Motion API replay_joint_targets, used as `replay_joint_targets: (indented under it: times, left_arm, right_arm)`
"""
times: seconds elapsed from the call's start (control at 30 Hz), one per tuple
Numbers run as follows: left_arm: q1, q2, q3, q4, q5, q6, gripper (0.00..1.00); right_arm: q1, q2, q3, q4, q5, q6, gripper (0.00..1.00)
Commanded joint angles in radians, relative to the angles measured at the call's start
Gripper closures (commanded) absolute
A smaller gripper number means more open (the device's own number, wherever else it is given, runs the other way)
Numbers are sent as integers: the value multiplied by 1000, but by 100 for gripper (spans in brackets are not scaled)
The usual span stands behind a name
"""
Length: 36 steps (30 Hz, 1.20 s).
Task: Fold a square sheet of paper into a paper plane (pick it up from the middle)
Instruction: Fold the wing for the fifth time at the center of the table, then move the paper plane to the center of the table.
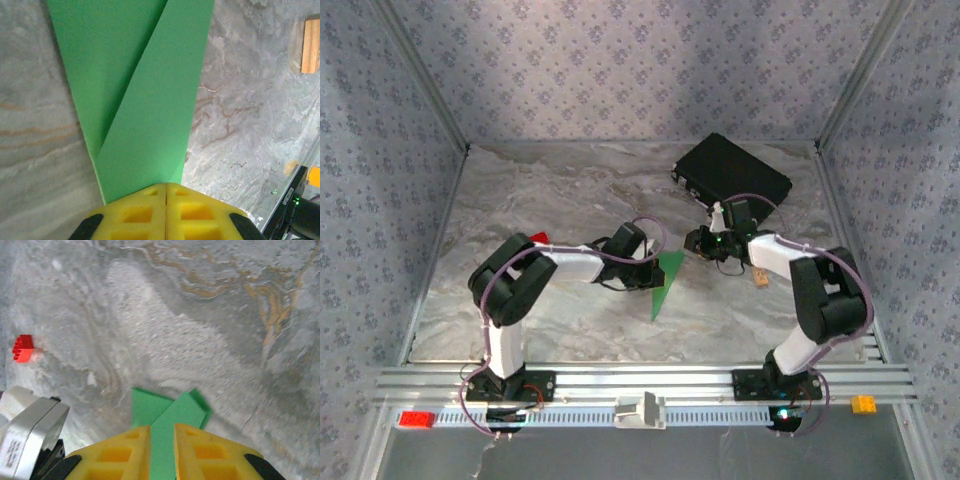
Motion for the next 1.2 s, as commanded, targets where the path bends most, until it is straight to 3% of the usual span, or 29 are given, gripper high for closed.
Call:
replay_joint_targets:
  times: [0.0, 0.17, 0.33, 0.83, 1.17]
  left_arm:
    - [-5, -119, 44, -88, -46, 37, 90]
    - [23, -178, 16, -147, -65, 62, 84]
    - [59, -155, -32, -125, -5, 42, 84]
    - [60, -64, -22, -131, 29, 30, 88]
    - [61, -33, -11, -133, 61, 35, 85]
  right_arm:
    - [19, -71, -67, -53, 40, 13, 77]
    - [44, -123, -127, -56, 34, 58, 74]
    - [94, -144, -166, -15, 30, 108, 72]
    - [172, -78, -163, 14, 32, 138, 72]
    - [197, -26, -146, 31, 14, 144, 72]
